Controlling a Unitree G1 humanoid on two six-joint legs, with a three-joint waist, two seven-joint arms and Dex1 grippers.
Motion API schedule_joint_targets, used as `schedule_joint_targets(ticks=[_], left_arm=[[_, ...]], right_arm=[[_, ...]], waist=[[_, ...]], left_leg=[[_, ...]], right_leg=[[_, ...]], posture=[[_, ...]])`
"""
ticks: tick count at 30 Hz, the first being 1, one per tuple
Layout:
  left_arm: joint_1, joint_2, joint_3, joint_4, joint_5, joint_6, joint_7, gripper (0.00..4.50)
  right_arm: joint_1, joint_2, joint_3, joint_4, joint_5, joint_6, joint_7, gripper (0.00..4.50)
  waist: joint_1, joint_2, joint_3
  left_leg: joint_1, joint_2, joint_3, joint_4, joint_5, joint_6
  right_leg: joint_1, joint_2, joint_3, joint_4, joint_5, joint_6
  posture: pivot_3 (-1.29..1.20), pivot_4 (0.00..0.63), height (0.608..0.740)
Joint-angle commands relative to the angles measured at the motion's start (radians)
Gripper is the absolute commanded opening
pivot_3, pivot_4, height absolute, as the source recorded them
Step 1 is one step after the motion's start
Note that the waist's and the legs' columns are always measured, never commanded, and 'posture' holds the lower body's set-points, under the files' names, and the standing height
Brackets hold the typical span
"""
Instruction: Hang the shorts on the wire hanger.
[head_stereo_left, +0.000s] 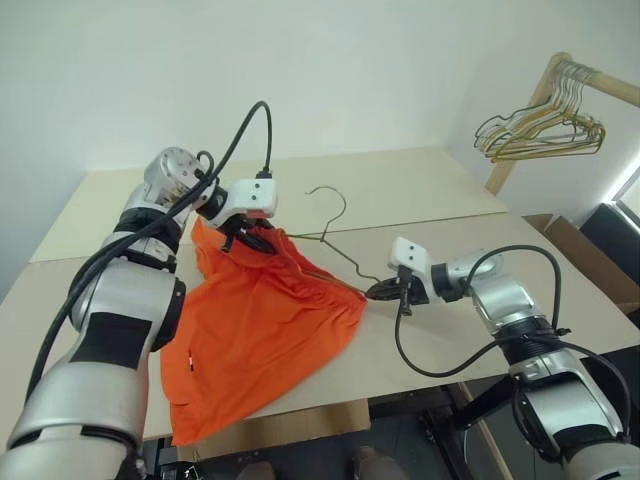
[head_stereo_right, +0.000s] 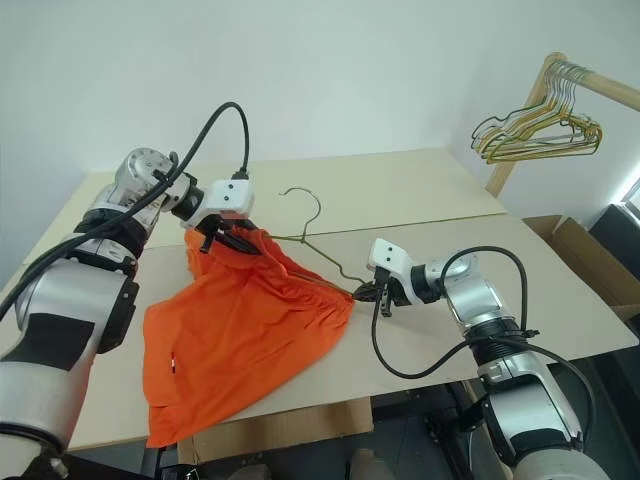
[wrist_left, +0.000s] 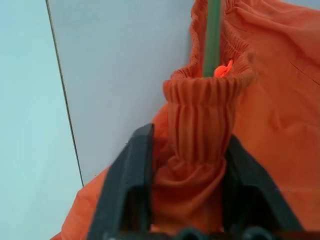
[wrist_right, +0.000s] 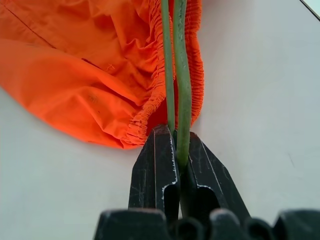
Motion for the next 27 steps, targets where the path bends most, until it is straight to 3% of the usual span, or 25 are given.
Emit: schedule_joint_targets(ticks=[1,3,17,27], left_arm=[[-0.019,0.007,0.014,-0.007,0.004,0.001,0.008,0.19],[-0.017,0.008,0.014,-0.004,0.013,0.000,0.024,0.01],[-0.016,0.015,0.063,0.001,-0.021,0.019,0.022,0.01],[-0.027,0.034,0.087,0.001,-0.016,-0.007,0.039,0.00]], right_arm=[[-0.026,0.000,-0.029,-0.042,0.024,-0.022,0.001,0.00],[-0.025,0.007,-0.038,-0.039,0.030,-0.057,-0.009,0.00],[-0.011,0.004,-0.035,-0.050,0.021,-0.126,-0.054,0.00],[0.026,-0.041,-0.062,-0.089,0.032,-0.118,-0.060,3.03]], waist=[[0.001,0.000,0.000],[0.001,0.000,0.000],[0.001,0.000,0.000],[0.000,0.000,0.000]], left_leg=[[0.000,0.000,0.000,0.000,0.000,0.000],[0.000,0.000,0.000,0.000,0.000,0.000],[0.000,0.000,0.000,0.000,0.000,0.000],[0.000,0.000,0.000,0.000,0.000,0.000]], right_leg=[[0.000,0.000,0.000,0.000,0.000,0.000],[0.000,0.000,0.000,0.000,0.000,0.000],[0.000,0.000,0.000,0.000,0.000,0.000],[0.000,0.000,0.000,0.000,0.000,0.000]], posture=[[-0.02,0.000,0.740],[-0.02,0.000,0.740],[-0.03,0.000,0.740],[-0.05,0.000,0.740]])
